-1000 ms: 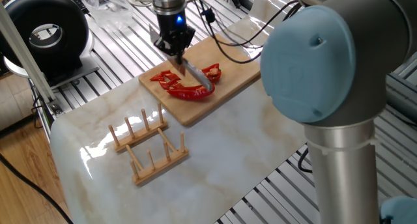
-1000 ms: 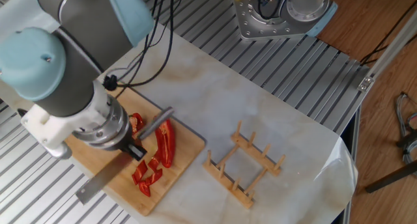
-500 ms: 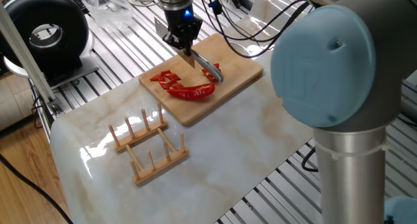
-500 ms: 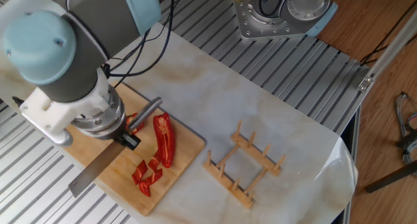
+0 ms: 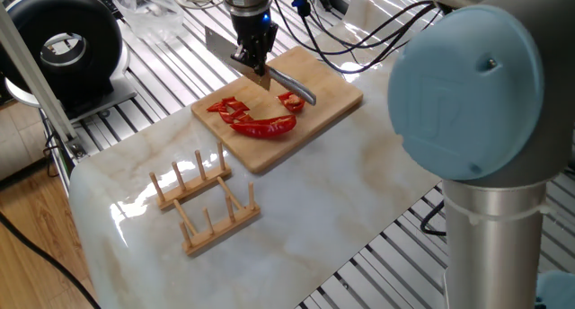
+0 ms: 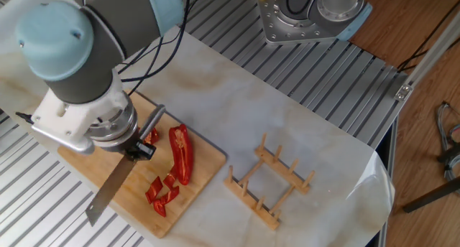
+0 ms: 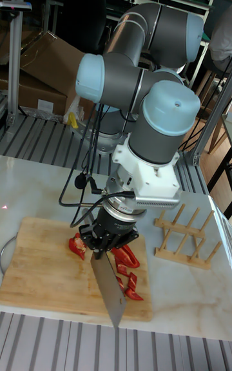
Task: Chop the chili peppers
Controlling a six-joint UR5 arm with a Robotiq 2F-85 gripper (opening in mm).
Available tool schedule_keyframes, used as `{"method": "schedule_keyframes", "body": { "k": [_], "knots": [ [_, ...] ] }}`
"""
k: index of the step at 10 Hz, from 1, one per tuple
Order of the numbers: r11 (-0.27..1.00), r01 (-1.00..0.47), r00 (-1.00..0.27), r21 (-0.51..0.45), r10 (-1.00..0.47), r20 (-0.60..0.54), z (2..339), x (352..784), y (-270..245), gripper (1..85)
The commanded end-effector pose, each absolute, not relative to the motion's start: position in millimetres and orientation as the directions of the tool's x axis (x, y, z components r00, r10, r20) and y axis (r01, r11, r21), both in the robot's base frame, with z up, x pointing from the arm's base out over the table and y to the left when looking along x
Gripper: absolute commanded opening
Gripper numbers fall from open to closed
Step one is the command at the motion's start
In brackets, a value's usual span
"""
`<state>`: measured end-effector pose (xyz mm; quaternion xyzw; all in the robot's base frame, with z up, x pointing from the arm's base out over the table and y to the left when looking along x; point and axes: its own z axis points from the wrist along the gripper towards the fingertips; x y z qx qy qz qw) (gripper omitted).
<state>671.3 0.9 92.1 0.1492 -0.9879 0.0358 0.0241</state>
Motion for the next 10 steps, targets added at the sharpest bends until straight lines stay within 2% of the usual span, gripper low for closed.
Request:
{"method": "schedule_keyframes", "body": {
  "k": [1,5,7,10],
  "knots": [
    [0.927,-0.373,-0.927,-0.051,-0.369,0.069,98.7,662.5,-0.1,1.3],
    [0.868,-0.491,-0.870,-0.070,-0.484,0.097,108.8,651.8,-3.0,1.3],
    [0.827,-0.560,-0.824,-0.049,-0.551,0.128,115.5,632.1,-5.9,1.3],
    [0.823,-0.566,-0.820,-0.039,-0.557,0.133,112.9,609.5,-15.8,1.3]
  ]
}}
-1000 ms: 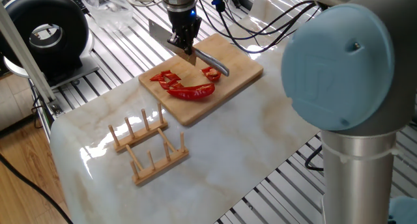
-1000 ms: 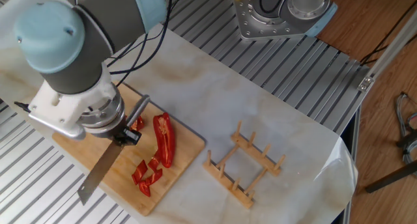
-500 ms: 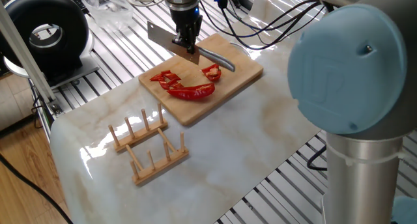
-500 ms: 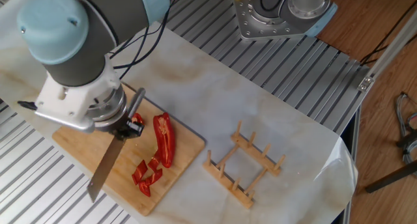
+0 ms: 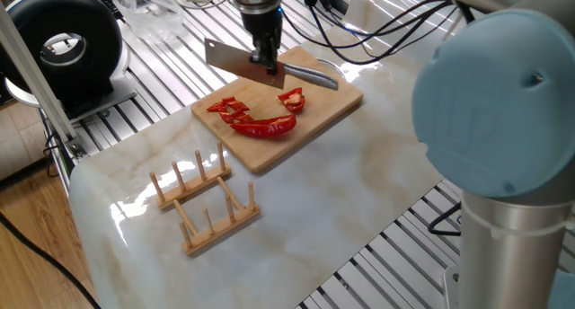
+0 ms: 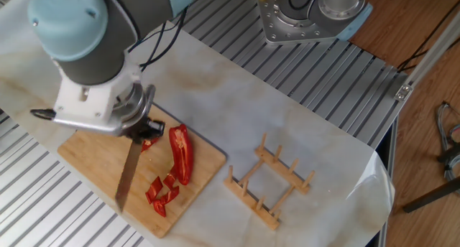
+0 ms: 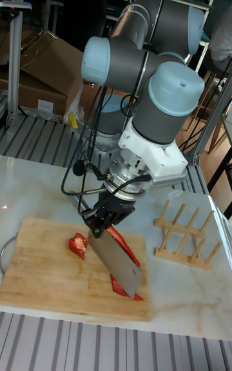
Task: Chop the chili peppers
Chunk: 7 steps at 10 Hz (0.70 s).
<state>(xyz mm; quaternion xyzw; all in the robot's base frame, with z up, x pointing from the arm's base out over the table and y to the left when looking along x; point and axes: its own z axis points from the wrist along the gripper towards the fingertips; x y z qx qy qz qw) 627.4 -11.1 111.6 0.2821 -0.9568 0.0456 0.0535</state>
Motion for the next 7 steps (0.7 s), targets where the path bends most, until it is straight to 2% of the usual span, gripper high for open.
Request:
{"method": "schedule_keyframes", "body": {
  "k": [1,3,6,7],
  "knots": [
    [0.840,-0.542,-0.834,-0.024,-0.535,0.138,112.3,601.0,-16.3,1.3],
    [0.864,-0.503,-0.854,0.015,-0.499,0.147,111.4,583.5,-13.8,1.3],
    [0.816,-0.577,-0.811,-0.049,-0.564,0.159,106.5,584.9,-40.8,1.3],
    [0.797,-0.602,-0.791,-0.041,-0.589,0.162,107.1,583.6,-41.7,1.3]
  ]
}}
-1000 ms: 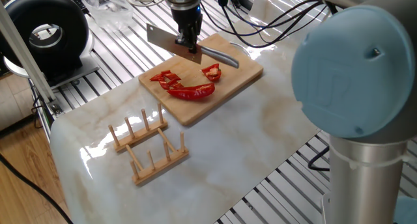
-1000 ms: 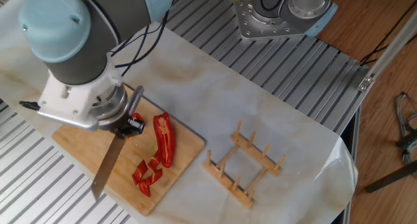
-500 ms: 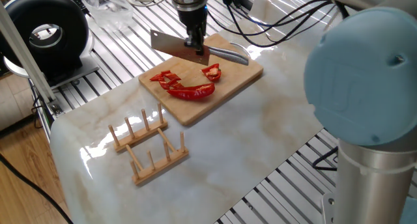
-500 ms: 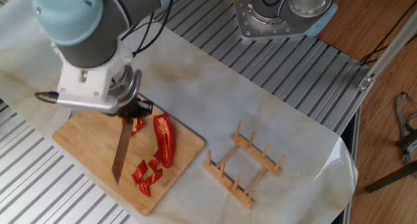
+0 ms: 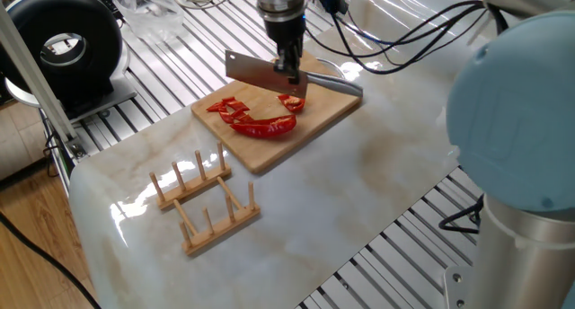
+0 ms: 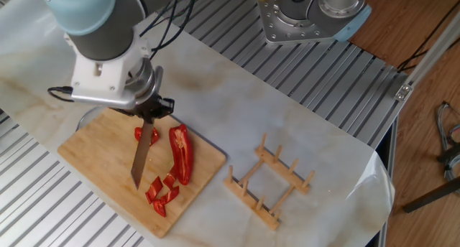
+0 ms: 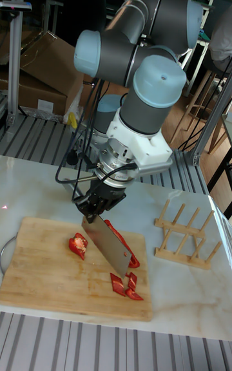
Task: Chop the chili peppers
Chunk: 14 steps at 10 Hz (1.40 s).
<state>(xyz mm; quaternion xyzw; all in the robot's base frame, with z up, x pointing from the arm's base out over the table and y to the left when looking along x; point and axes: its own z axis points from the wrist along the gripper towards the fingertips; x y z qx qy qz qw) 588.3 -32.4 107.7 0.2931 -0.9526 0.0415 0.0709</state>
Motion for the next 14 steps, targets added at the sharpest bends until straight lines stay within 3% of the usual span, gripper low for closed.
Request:
{"method": "schedule_keyframes", "body": {
  "k": [1,14],
  "knots": [
    [0.774,-0.632,-0.767,-0.038,-0.618,0.170,105.6,581.3,-44.3,1.3],
    [0.628,-0.778,-0.624,-0.024,-0.767,0.148,88.6,593.4,-41.2,1.3]
  ]
}}
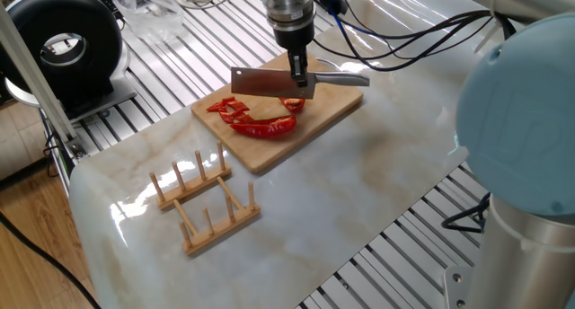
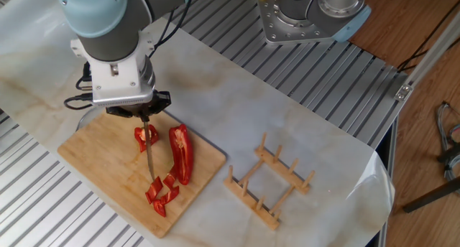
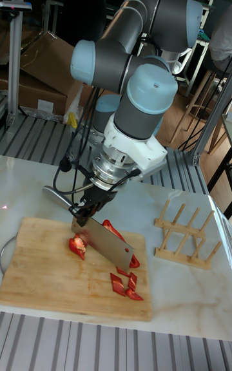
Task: Chop the chili peppers
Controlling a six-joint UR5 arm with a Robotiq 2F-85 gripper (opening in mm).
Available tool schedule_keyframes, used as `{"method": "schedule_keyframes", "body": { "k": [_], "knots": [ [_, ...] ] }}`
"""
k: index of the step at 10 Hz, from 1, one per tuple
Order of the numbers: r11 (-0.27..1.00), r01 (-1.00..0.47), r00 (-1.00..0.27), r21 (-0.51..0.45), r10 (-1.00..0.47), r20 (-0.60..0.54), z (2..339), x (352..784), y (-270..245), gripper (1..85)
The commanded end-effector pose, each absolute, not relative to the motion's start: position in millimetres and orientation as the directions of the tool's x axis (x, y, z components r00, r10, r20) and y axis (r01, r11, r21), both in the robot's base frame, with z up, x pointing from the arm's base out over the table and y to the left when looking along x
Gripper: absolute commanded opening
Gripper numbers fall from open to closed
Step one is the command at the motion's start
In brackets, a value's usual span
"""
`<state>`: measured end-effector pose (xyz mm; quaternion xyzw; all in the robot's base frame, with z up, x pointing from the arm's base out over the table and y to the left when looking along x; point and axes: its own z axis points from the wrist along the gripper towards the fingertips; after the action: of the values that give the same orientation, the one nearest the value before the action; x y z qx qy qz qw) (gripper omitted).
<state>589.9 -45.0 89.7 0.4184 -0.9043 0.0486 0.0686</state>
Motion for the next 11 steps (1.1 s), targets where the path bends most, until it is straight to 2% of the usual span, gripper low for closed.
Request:
{"method": "schedule_keyframes", "body": {
  "k": [1,11],
  "knots": [
    [0.626,-0.780,-0.622,-0.024,-0.769,0.148,88.5,593.8,-40.9,1.3],
    [0.612,-0.791,-0.607,-0.019,-0.780,0.151,91.9,605.5,-33.2,1.3]
  ]
}}
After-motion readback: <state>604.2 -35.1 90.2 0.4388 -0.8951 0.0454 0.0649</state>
